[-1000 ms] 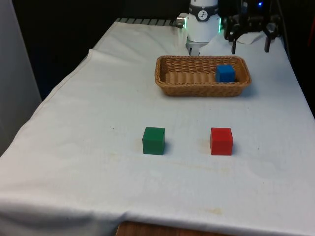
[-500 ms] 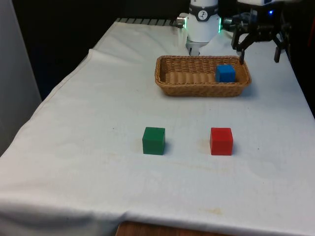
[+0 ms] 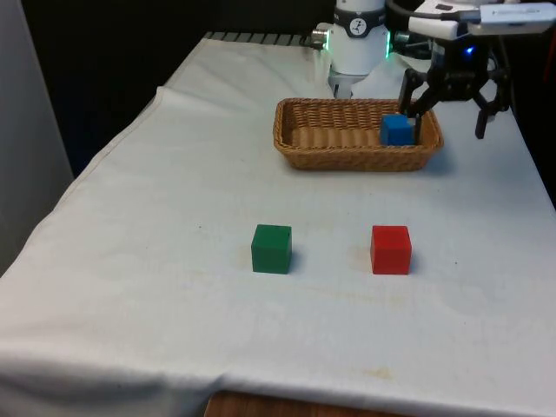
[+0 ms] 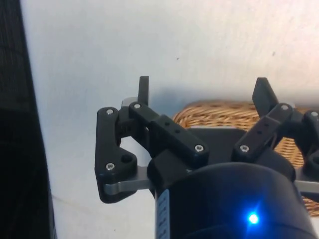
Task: Pick up exactly two blocks and place them into the basket.
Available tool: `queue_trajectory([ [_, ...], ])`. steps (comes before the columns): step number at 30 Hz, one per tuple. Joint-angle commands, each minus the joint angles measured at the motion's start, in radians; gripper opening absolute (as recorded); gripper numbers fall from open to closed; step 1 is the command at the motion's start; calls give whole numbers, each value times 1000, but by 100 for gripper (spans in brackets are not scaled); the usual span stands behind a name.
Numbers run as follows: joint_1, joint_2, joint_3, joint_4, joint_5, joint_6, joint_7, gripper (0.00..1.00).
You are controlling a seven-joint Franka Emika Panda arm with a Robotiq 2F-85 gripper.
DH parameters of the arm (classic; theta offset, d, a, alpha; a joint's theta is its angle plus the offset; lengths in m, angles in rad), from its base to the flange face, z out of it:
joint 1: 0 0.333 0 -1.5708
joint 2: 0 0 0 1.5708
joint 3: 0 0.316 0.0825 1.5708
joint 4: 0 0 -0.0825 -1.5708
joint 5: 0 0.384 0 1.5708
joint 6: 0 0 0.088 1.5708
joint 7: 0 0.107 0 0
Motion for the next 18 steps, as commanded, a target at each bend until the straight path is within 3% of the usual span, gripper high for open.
queue_trajectory([
  [1,-8,10,1,9,9,-2,-13,100],
  [2,-1,6,-4,5,0,0,-4,100],
  [3,-9,22,-8,20,10,-2,-20,100],
  [10,-12,80,-39,78,14,-4,-47,100],
  [11,-4,70,-43,67,3,0,-35,100],
  [12,-13,88,-42,86,14,-4,-50,100],
  [18,-15,146,-67,147,17,-5,-67,100],
])
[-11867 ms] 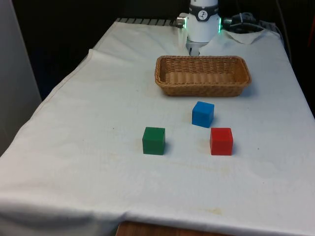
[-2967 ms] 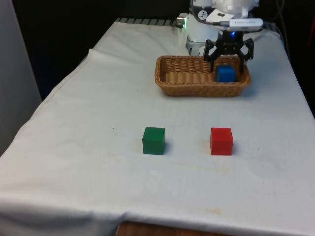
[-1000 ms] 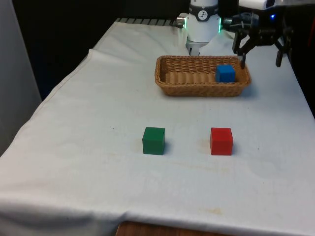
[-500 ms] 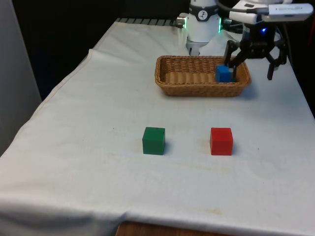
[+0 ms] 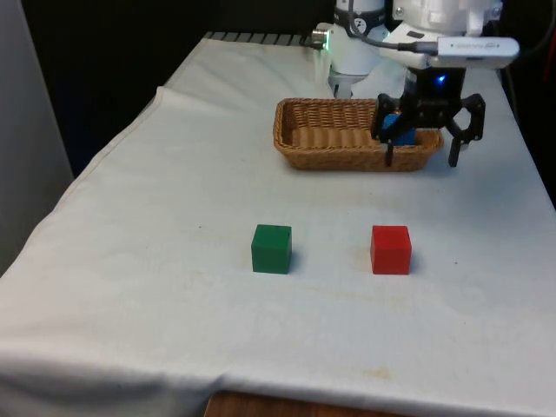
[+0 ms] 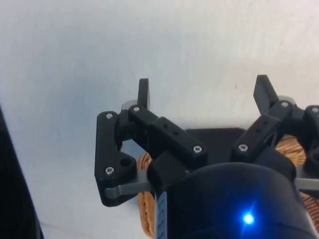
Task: Pick up exactly two blocks and place them into the basket.
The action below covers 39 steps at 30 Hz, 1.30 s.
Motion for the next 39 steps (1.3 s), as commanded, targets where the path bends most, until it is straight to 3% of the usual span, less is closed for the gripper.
queue_trajectory([
  [1,-1,9,-4,9,1,0,-3,100],
  [2,-10,28,0,31,13,-5,-17,100],
  [9,-10,102,-15,128,24,-17,-27,100],
  [10,-3,99,-22,119,14,-3,-19,100],
  [11,-10,110,-16,140,25,-20,-28,100],
  [17,-15,172,-18,235,29,-41,-29,100],
  [18,-7,166,-26,225,19,-29,-19,100],
  [19,-16,181,-19,249,28,-44,-29,100],
  [27,-27,268,-35,367,31,-63,-41,100],
  [28,-16,255,-42,348,22,-49,-29,100],
  [29,-28,277,-38,380,33,-66,-44,100],
  [34,-35,337,-57,455,48,-78,-65,100],
  [35,-24,326,-63,438,42,-64,-55,100],
  [36,-36,346,-59,466,49,-79,-67,100],
  [39,-40,382,-75,509,57,-87,-80,100],
])
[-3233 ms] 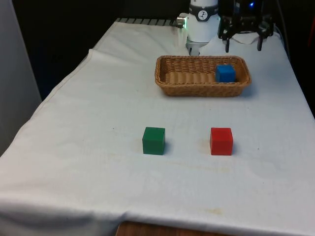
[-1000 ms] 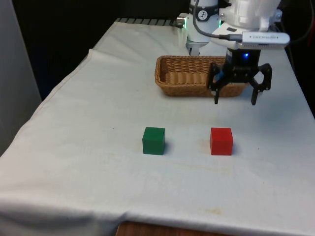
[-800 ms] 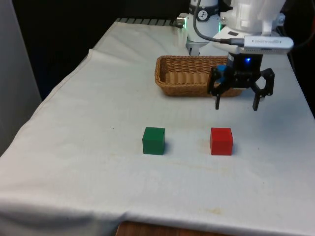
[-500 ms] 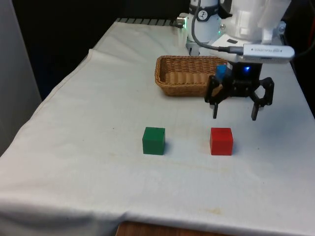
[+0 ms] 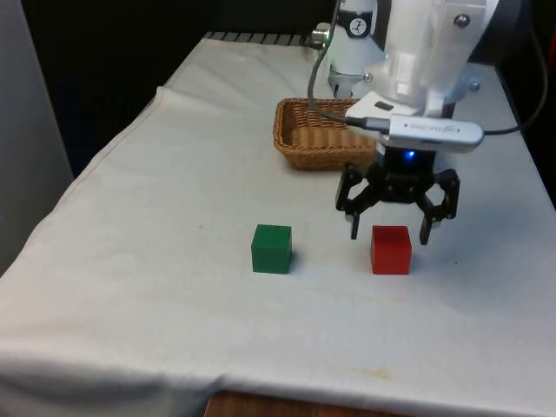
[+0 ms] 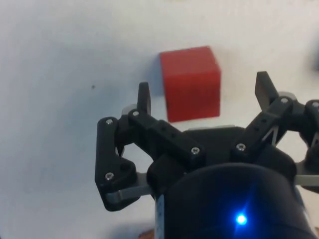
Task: Pick up exactly two blocks and place them into the basket.
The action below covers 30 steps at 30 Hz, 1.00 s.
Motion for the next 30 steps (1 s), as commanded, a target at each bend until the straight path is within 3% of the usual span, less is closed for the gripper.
queue_trajectory([
  [1,-11,14,3,23,6,-18,-12,100],
  [3,-11,37,-7,50,10,-25,-17,100],
  [4,-4,33,-13,42,6,-12,-11,100],
  [5,-11,43,-9,57,10,-27,-18,100],
  [12,-5,57,-16,59,6,-15,-12,100],
  [27,-6,77,-14,57,7,-5,-11,100],
  [28,-6,77,-14,57,7,-5,-11,98],
  [30,-5,75,-15,57,6,-11,-11,80],
])
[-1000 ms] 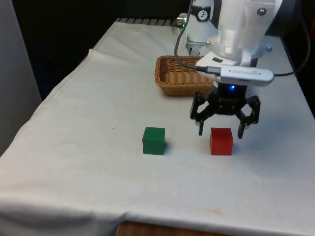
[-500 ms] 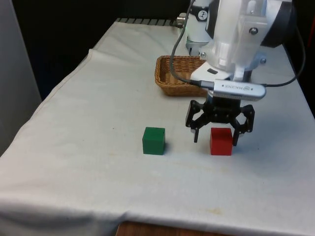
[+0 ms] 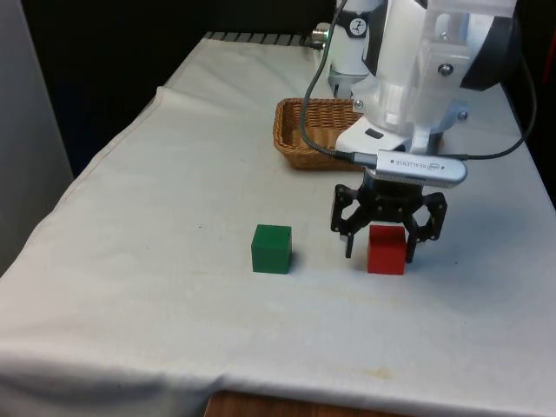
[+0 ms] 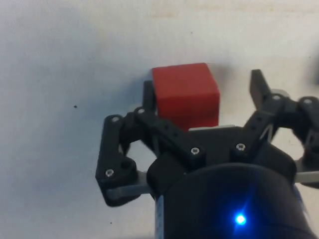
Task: Pick up exactly two blocks and place them into the basket.
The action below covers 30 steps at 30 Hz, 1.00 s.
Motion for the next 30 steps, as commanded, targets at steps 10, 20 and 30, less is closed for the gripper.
queue_trajectory([
  [10,0,2,0,-3,0,6,1,4],
  [20,2,-33,-9,-11,-1,-19,7,4],
  [30,6,-114,-21,-61,-5,-57,21,4],
])
